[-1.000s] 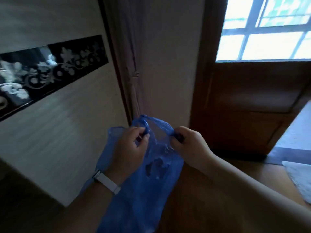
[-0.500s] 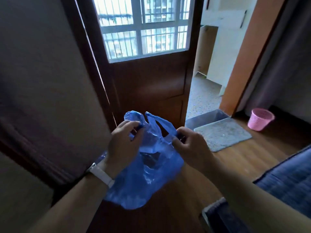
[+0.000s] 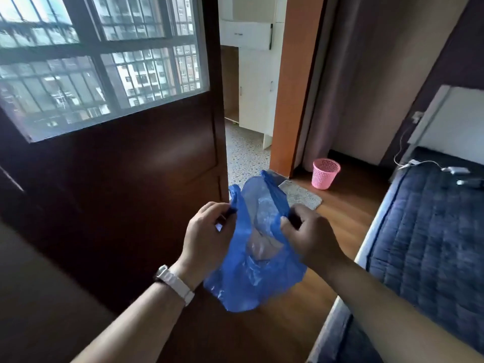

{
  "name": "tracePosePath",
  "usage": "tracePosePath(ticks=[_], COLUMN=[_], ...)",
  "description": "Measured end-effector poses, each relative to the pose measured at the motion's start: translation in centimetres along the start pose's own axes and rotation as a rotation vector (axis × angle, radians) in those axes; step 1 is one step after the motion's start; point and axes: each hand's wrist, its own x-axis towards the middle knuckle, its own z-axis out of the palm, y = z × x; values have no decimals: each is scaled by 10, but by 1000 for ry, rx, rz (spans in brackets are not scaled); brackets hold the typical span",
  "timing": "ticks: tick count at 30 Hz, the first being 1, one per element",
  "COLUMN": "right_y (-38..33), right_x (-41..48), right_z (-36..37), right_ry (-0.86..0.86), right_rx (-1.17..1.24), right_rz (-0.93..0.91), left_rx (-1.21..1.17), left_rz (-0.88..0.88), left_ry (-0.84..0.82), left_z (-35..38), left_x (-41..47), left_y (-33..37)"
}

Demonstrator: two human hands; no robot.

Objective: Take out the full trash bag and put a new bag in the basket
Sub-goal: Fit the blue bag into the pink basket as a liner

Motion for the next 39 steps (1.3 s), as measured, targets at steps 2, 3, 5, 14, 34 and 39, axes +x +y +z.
tracePosePath(ticks=[2, 3, 5, 14, 34, 39], right_y=[3, 6, 13, 70, 344, 388], right_x=[20, 29, 45, 112, 356, 384], right_z=[14, 19, 25, 34, -88, -122], right_ry=[10, 26, 81, 247, 247, 330], right_rx=[-79, -102, -130, -227, -54, -59], right_rz=[22, 34, 69, 225, 373, 410], left_rx=[-51, -65, -78, -122, 26, 31], left_rz=[-9, -4, -13, -4, 85, 296], left_ry=[-41, -56, -89, -230, -416, -477], left_z=[6, 9, 17, 99, 406, 471], left_x=[25, 39, 68, 149, 380, 435], left_y=[-23, -34, -56, -111, -75, -54])
